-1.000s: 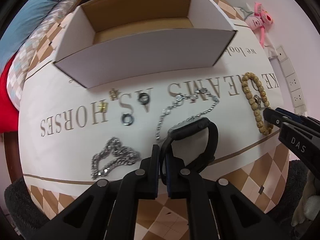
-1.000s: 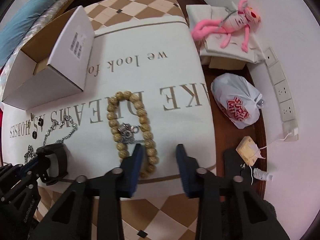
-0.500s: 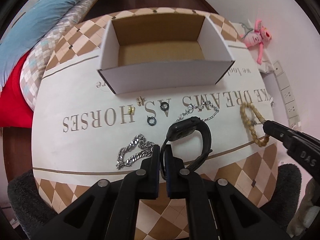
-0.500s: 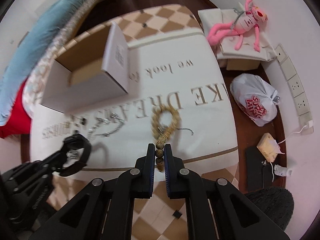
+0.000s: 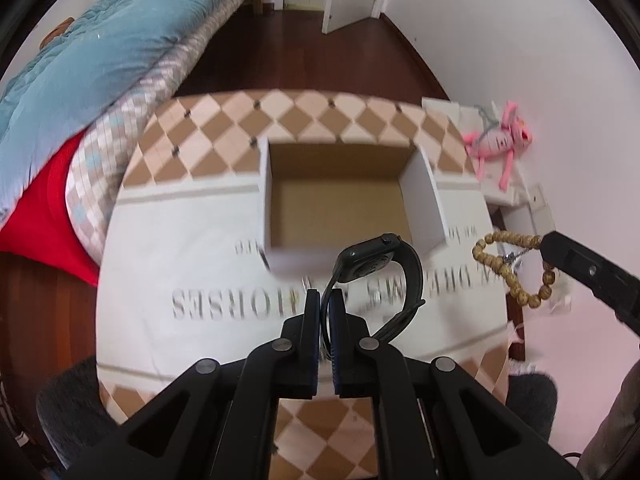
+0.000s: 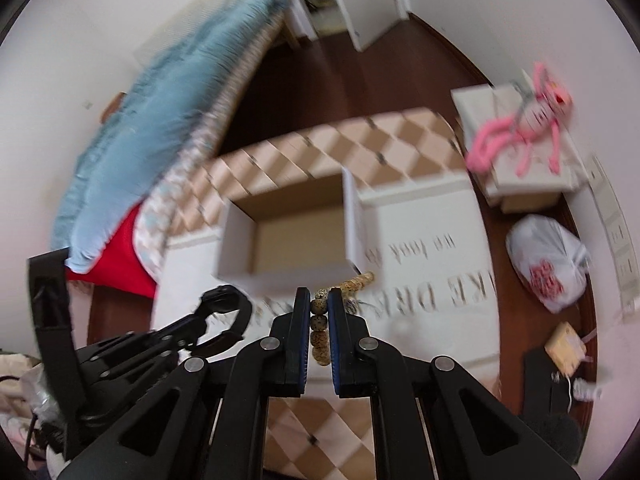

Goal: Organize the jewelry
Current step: 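Carry the watch into the box with the left tool while the right tool drops the bead bracelet in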

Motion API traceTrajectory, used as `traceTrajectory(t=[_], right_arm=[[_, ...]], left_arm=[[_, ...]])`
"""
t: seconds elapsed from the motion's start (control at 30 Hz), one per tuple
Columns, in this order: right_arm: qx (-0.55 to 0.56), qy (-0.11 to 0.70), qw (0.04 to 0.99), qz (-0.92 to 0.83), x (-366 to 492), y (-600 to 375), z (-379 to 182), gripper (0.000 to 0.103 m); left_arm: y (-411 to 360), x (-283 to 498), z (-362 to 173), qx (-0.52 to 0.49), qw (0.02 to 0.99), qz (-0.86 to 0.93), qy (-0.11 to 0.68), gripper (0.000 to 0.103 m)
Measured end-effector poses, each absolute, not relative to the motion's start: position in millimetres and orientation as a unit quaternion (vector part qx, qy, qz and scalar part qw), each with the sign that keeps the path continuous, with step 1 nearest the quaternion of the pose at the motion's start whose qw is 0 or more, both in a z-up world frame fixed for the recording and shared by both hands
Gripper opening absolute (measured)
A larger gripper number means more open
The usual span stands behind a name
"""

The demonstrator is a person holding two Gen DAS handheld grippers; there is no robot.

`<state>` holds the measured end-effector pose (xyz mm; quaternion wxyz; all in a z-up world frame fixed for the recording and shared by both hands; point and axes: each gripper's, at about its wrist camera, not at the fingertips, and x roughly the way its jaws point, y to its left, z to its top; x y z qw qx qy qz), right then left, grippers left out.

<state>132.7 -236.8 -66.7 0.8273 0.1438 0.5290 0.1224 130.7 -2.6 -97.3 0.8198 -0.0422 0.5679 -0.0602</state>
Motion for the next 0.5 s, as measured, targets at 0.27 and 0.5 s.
traceTrajectory(t=[0.27,0.5], right_arm=[[0.121,0.530,0.827,0.140,208.4,-201.6,-70.3,0.009],[0.096,0.554,0.816,0.134,262.2,-179.1,-109.3,0.009]], left_arm=[[7.6,205.0,-107.0,-0.051,0.809,-0.056,0.583,0.002],[6.0,249.5,-134.1,-0.063,0.785,-0.053,0.614,0.012]])
